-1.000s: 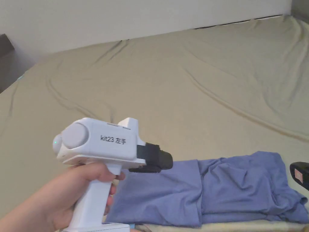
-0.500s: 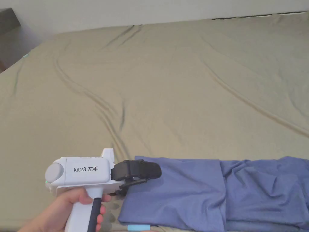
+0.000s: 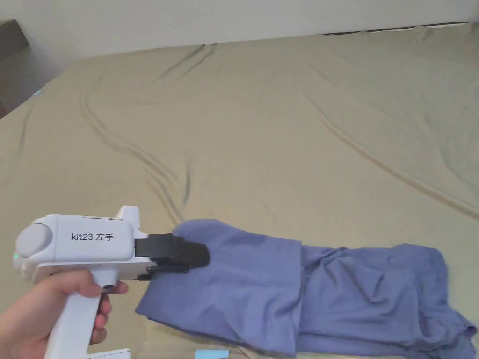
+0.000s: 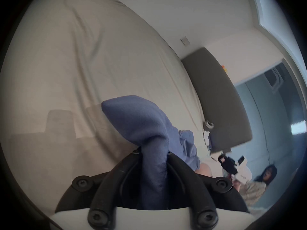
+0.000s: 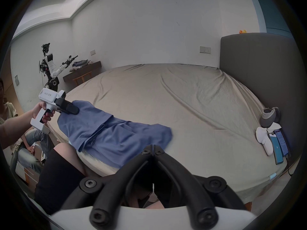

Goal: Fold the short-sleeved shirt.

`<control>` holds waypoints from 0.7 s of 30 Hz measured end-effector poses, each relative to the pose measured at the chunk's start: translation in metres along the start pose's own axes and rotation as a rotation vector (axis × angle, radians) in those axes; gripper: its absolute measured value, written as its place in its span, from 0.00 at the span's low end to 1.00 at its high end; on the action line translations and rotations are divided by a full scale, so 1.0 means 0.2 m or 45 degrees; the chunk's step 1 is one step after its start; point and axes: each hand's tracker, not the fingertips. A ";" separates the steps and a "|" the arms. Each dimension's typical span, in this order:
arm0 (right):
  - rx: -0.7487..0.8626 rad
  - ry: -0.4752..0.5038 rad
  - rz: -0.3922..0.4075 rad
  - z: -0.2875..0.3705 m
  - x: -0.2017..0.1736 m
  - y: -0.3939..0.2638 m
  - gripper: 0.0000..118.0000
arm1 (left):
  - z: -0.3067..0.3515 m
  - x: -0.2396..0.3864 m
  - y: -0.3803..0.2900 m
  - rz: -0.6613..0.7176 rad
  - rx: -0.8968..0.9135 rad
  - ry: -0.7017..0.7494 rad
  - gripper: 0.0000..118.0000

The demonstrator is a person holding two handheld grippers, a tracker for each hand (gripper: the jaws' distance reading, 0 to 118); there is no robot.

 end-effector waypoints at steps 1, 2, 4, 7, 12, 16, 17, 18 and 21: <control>0.007 0.007 0.004 0.01 -0.01 0.00 0.00 | 0.05 -0.01 0.01 0.065 0.018 0.040 0.11; 0.011 0.017 0.009 0.01 -0.01 0.01 0.00 | 0.10 -0.01 0.03 0.084 0.001 0.109 0.11; 0.022 0.034 0.024 0.02 -0.03 0.01 0.00 | 0.15 0.00 0.03 0.040 -0.022 0.296 0.11; 0.033 0.050 0.036 0.02 -0.03 0.02 0.00 | 0.17 0.07 0.07 0.024 -0.077 0.422 0.11; 0.046 0.080 0.079 0.03 -0.06 0.04 0.00 | 0.07 0.54 0.07 -0.175 -0.041 0.493 0.11; 0.064 0.112 0.081 0.05 -0.05 0.04 0.00 | -0.16 0.89 0.02 -0.312 -0.133 0.512 0.11; 0.073 0.110 0.087 0.06 -0.05 0.04 0.00 | -0.22 0.95 0.01 -0.332 -0.152 0.502 0.11; 0.077 0.108 0.091 0.07 -0.04 0.04 0.00 | -0.28 1.00 0.00 -0.327 -0.161 0.502 0.11; 0.096 0.112 0.084 0.11 -0.01 0.04 0.00 | -0.50 1.13 -0.04 -0.357 -0.221 0.490 0.11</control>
